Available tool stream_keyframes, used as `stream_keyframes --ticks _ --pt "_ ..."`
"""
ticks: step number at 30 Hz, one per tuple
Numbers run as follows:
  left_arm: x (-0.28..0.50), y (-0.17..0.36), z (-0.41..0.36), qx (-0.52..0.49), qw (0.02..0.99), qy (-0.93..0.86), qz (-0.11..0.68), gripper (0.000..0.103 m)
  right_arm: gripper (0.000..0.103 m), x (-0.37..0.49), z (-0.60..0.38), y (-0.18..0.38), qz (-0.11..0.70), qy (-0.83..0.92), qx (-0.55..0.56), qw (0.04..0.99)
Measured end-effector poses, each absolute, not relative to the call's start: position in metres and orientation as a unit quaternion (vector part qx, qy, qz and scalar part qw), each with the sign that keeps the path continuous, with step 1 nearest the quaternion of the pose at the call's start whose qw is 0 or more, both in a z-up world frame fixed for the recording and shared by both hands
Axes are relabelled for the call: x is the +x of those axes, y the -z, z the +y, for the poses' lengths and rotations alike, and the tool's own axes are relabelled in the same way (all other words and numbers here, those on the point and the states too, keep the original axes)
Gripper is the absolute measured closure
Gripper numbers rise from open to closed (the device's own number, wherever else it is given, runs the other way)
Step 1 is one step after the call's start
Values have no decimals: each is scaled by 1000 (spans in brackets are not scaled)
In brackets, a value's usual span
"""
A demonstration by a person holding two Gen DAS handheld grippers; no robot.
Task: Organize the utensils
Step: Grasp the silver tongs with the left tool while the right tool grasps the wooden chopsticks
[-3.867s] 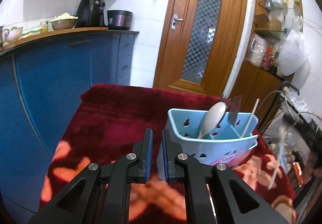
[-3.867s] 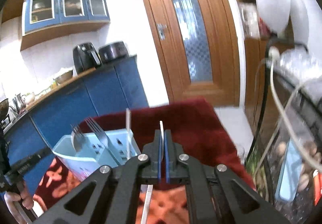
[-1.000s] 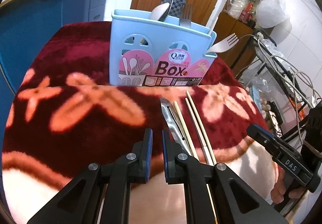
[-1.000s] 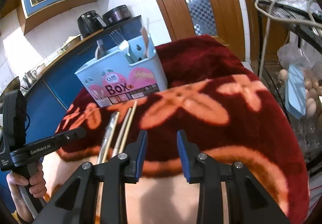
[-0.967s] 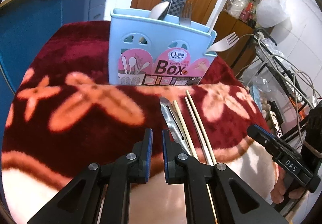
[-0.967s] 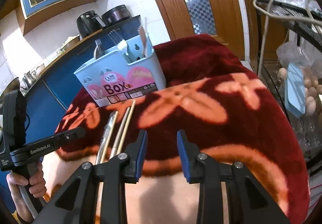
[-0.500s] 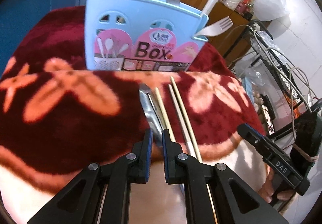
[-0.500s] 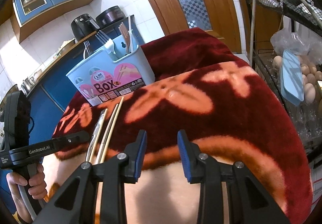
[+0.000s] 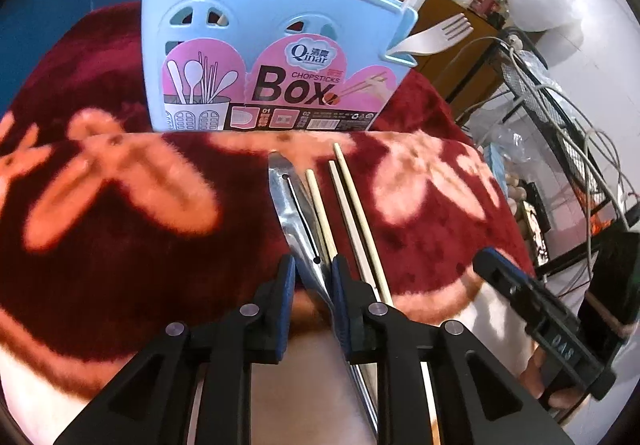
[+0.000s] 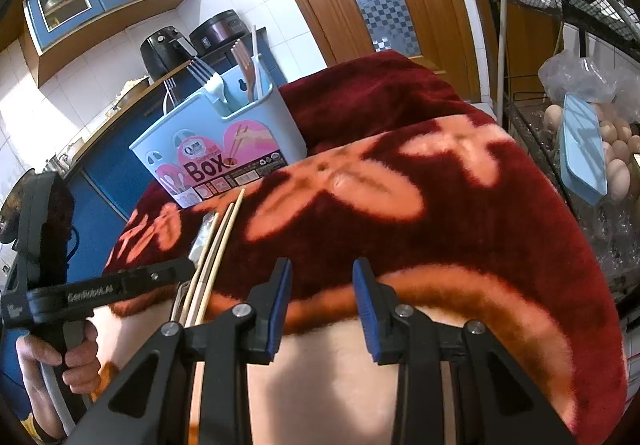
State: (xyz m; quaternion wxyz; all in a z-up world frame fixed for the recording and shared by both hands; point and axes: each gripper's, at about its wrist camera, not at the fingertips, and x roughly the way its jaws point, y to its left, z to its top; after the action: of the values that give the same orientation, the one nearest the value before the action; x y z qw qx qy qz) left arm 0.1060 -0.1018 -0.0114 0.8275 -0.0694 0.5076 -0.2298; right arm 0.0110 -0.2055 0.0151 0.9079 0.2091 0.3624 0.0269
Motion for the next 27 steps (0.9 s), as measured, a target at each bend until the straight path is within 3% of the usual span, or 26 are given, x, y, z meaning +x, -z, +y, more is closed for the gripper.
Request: stream_keyframes --ticks 12,27 --pt "101 12 -100 -72 812 227 532 83 68 10 -200 -16 362 -34 206 909" --pt "88 1 -72 -86 829 229 503 91 68 17 -183 -24 389 -69 169 903"
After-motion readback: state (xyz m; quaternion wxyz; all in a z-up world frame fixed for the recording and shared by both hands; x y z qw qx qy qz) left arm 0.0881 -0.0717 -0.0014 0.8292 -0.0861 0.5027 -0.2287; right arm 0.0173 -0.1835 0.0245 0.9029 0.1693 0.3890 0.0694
